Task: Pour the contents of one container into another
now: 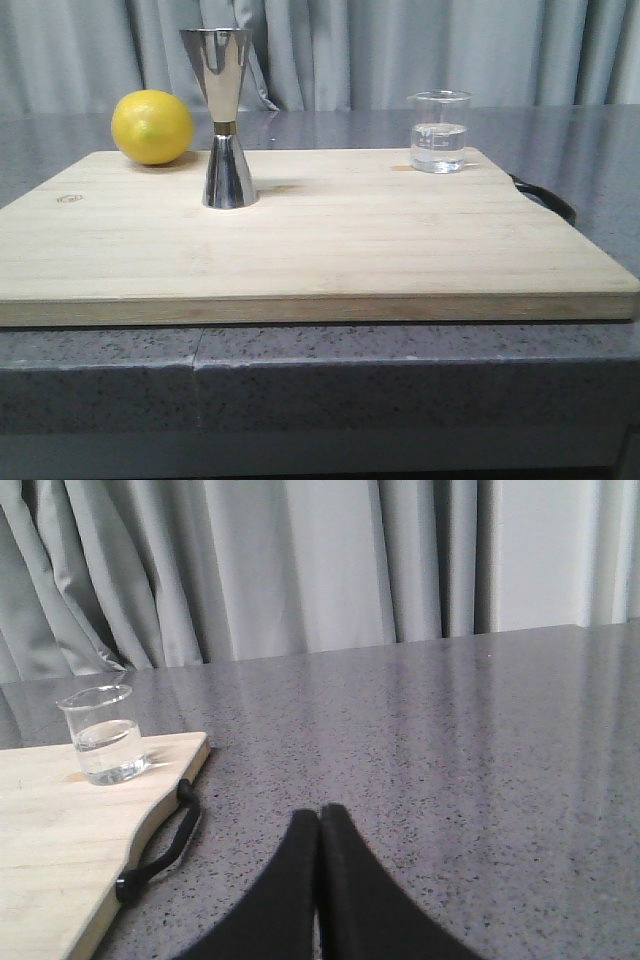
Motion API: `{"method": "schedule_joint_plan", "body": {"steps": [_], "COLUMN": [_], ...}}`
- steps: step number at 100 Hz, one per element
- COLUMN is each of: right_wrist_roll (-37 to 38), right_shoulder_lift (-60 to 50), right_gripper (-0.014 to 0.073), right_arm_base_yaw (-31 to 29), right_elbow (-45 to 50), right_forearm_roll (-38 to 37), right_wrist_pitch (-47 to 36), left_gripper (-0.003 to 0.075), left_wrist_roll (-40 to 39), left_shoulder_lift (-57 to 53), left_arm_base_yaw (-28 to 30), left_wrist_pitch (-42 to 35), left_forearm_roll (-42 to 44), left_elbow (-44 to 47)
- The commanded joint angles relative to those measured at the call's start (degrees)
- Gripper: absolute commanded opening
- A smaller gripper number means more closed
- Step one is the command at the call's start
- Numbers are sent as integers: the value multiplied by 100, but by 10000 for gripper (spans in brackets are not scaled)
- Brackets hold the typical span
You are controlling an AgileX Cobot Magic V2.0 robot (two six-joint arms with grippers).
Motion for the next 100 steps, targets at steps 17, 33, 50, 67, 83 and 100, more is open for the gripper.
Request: {"method": "schedule_joint_plan", "body": {"steps": [17,33,50,67,83,100], "right_wrist_roll": [-12,-12,-12,-12,-12,-12], "right_shoulder_lift": [-120,-120,-120,-120,-120,-120], "right_gripper": [-75,-75,-75,-75,-75,-75], "right_arm_base_yaw": [-40,-40,-40,-40,-40,-40], "right_elbow": [126,126,126,126,126,89], "right_forearm_roll": [-2,-2,-2,-2,-2,-2], "right_wrist_pitch": [-488,-488,-488,-512,-600,-837], "left_gripper": [-19,-19,-19,-19,-19,-19], "left_wrist_roll": [-53,-53,-53,-53,-53,-53], "left_shoulder_lift": [-158,-158,-158,-158,-158,-148], "left_arm_base_yaw": [15,15,15,15,15,15], "left_wrist_pitch": [-463,-463,-463,-463,-667,-1237], "left_forearm_roll": [-45,-45,-45,-45,-45,-107], "left_elbow": [214,214,214,214,214,148]}}
